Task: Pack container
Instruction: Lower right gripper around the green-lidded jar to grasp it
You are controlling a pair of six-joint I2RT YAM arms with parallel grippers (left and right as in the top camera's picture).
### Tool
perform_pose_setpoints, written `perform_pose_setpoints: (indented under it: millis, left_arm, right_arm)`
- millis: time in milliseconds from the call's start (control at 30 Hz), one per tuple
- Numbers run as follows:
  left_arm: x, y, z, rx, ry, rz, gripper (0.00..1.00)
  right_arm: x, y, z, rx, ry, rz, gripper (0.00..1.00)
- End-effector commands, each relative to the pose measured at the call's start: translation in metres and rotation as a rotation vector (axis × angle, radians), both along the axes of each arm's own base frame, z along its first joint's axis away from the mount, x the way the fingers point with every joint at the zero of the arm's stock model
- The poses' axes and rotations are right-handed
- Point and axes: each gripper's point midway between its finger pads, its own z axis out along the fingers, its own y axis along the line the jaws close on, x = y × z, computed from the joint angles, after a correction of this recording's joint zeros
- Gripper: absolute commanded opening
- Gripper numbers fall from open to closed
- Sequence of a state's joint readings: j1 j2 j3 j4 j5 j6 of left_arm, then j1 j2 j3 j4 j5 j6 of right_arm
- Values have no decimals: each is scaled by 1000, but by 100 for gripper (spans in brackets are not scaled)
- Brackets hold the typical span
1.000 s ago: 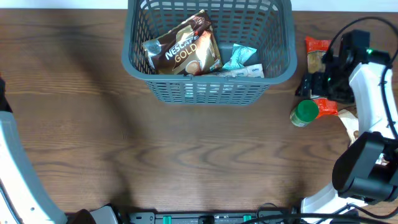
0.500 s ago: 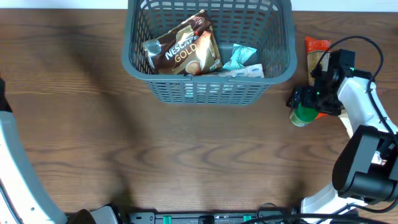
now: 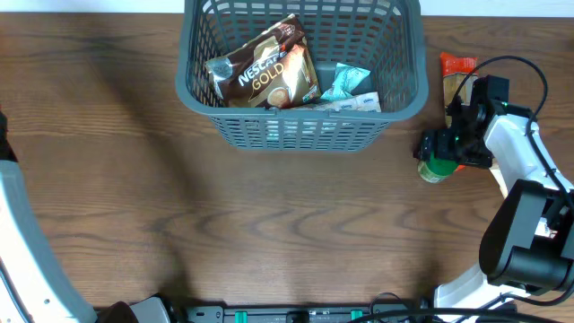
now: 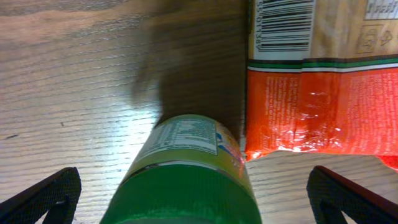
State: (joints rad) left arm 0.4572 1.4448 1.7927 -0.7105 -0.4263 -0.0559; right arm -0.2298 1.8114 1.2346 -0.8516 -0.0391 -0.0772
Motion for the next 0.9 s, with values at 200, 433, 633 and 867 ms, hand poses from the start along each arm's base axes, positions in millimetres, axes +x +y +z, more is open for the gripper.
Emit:
perform_pose_setpoints:
  millis: [200,433,633,867]
  left_arm:
    - [-3,3,0,-1,-3,19,99]
    - [-3,3,0,-1,-3,19,99]
    - [-3,3,0,-1,-3,19,99]
    - [-3,3,0,-1,-3,19,99]
  right_arm:
    - [-3,-5,-6,-22,13,-10,99]
    - [2,14,-6,-4,3,37,99]
    - [7,29,-5,-10,-6,85,99]
    - [8,29,-5,-25,-7,90,99]
